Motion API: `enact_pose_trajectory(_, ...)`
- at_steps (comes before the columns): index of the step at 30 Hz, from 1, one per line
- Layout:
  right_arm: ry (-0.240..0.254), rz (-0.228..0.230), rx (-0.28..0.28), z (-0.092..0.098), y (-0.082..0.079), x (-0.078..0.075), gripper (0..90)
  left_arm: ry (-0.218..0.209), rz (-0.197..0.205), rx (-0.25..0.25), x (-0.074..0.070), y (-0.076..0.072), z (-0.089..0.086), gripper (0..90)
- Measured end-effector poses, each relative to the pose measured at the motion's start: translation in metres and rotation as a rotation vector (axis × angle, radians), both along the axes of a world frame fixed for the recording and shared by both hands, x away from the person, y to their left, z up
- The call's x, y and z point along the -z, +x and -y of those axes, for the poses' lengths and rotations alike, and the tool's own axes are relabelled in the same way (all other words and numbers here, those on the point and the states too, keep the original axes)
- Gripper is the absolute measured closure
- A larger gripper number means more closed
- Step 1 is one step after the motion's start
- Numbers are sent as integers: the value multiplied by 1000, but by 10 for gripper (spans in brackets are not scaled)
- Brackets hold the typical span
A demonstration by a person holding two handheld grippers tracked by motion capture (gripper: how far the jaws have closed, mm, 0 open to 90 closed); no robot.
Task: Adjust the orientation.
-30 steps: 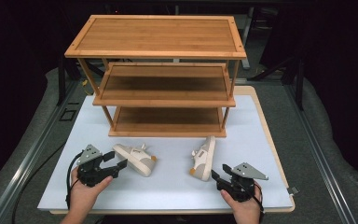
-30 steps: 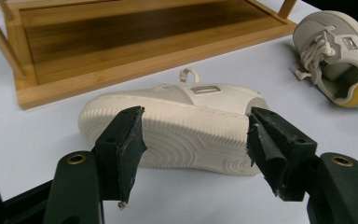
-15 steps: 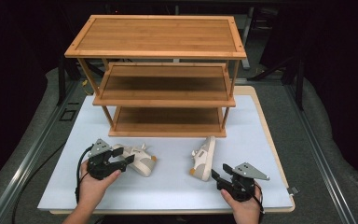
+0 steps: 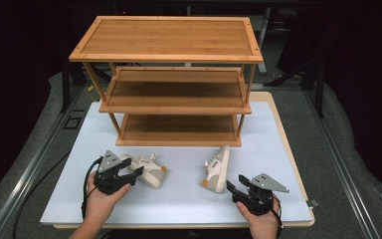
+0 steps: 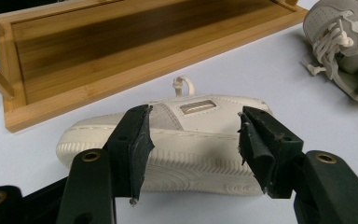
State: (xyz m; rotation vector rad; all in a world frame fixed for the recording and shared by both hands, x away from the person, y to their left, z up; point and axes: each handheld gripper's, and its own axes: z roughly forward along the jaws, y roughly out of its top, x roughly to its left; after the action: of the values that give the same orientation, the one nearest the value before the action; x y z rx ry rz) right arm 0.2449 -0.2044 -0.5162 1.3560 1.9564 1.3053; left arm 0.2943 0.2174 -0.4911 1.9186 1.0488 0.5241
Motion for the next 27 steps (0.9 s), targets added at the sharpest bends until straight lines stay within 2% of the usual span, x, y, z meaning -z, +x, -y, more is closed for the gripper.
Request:
enact_pose_trajectory(9, 9, -1, 0, 1, 0, 0, 469, -18, -7, -9, 2, -10, -7, 432)
enact_pose_trajectory(15, 13, 0, 1, 2, 0, 0, 468, -4, -11, -20, 2, -16, -9, 431)
enact_pose_trajectory(20, 21, -2, 9, 3, 0, 0, 468, -25, -20, -24, 3, -18, -12, 431)
enact_pose_trajectory(25, 25, -2, 10, 4, -2, -1, 468, -18, -16, -31, 4, -21, -13, 431)
enact_pose_trajectory(27, 29, -2, 9, 4, -2, -1, 468, 1, -16, -23, 5, -23, -14, 431)
